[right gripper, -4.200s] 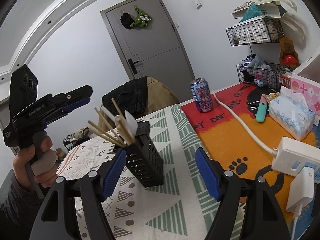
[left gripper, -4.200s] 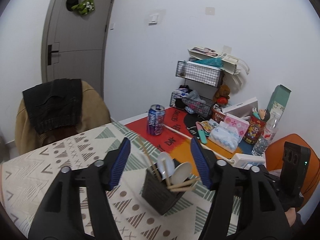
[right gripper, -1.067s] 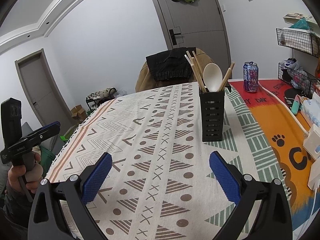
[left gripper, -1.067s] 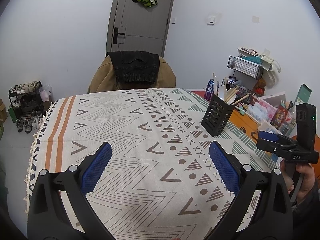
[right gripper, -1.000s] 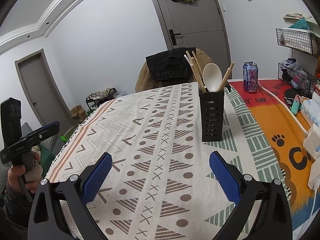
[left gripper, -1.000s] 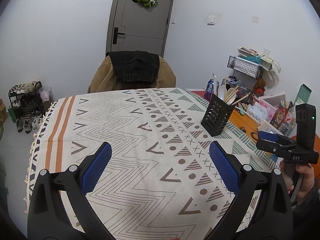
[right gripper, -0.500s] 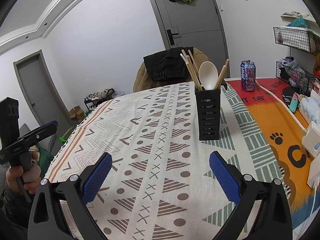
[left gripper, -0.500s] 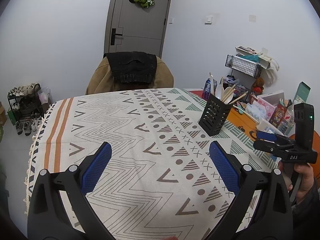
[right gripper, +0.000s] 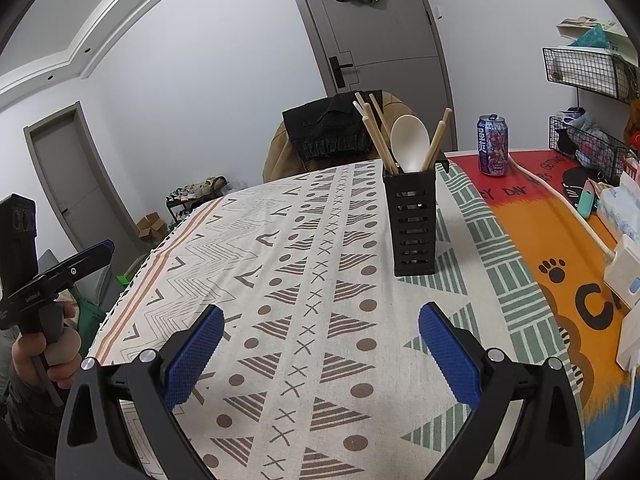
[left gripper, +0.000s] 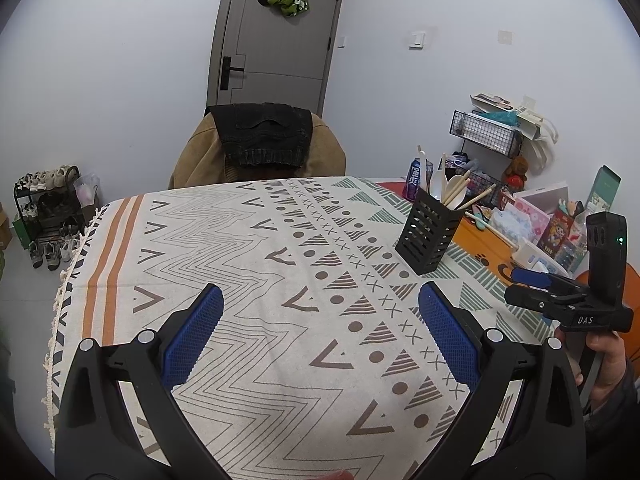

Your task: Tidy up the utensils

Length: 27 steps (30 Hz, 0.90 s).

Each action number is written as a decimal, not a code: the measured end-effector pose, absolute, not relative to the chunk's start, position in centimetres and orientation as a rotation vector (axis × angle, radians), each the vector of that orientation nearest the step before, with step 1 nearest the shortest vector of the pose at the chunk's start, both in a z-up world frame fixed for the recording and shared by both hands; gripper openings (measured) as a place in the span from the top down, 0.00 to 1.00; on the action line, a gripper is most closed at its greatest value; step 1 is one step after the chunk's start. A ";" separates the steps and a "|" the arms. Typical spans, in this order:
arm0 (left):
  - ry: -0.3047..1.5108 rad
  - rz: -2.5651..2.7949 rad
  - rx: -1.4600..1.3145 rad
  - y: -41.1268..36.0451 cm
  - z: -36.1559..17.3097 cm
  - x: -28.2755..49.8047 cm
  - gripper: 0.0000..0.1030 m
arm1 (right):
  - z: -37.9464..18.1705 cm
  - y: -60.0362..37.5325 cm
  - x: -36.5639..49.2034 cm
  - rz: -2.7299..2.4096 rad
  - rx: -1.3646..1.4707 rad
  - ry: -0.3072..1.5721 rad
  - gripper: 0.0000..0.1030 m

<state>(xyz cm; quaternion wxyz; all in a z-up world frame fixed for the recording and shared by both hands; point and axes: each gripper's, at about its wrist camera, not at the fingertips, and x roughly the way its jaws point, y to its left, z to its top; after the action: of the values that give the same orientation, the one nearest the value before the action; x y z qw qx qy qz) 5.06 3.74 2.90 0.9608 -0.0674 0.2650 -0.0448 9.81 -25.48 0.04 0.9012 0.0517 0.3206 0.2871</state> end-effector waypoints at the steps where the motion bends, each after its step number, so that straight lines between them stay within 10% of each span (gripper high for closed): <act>1: 0.538 -0.090 -0.137 3.7 2.9 5.2 0.06 | 0.1 -25.5 9.8 0.594 0.107 0.663 0.07; 27: 0.536 -0.106 -0.138 2.8 2.4 5.6 0.06 | -0.1 -25.9 9.7 0.569 0.092 0.665 0.07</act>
<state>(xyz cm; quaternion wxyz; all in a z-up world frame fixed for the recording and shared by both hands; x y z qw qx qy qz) 5.63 2.78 2.35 0.9606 -0.0681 0.2643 -0.0525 9.70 -25.92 -0.14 0.9047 0.0443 0.3217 0.2756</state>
